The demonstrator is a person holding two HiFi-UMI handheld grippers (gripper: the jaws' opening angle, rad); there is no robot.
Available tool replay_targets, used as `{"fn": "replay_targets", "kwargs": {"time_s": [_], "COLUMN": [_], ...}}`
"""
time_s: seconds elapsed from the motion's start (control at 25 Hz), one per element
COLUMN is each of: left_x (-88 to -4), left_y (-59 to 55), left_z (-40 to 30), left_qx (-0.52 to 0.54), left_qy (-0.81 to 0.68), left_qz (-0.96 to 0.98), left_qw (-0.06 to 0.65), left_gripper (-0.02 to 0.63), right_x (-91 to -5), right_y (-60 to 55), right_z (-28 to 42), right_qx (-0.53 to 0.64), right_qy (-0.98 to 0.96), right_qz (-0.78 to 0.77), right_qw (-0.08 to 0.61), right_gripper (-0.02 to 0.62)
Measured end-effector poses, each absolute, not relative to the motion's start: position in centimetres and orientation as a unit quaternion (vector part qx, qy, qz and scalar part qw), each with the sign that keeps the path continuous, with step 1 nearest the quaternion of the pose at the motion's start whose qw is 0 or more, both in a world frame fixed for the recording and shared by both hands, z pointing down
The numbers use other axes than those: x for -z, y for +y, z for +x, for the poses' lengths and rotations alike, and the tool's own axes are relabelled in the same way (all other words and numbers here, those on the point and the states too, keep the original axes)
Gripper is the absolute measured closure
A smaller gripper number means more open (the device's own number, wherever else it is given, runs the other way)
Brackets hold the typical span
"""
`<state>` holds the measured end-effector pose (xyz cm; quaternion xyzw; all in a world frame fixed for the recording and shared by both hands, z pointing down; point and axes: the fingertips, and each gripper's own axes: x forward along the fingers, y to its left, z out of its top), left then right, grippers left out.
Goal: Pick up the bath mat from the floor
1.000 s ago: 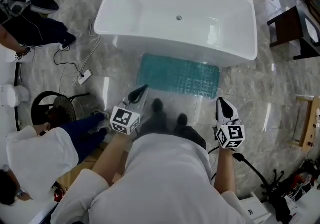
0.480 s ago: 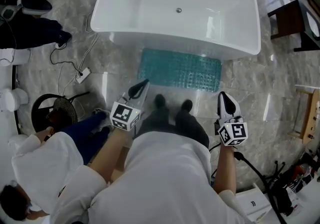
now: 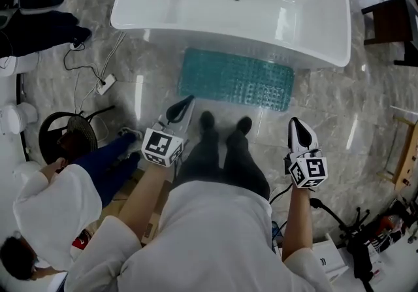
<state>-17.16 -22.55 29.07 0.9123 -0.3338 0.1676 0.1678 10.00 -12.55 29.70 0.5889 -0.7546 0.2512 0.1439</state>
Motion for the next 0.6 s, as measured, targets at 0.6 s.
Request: {"fn": "replay_targets", "kwargs": {"time_s": [0.6], "left_x": [-43.8], "left_y": [-27.5], "left_z": [-10.8], "left_qx": [-0.213], "left_qy": [-0.370], "left_qz": [0.885], "left_qw": [0.187], "left_gripper": [0.606], "right_x": [-45.6], "right_y": [-17.9], "right_z": [16.9], "right_qx": [-0.286], "right_qy": [-0.752], "right_qz": [0.559], "right_qw": [0.198], "right_gripper": [0.592]}}
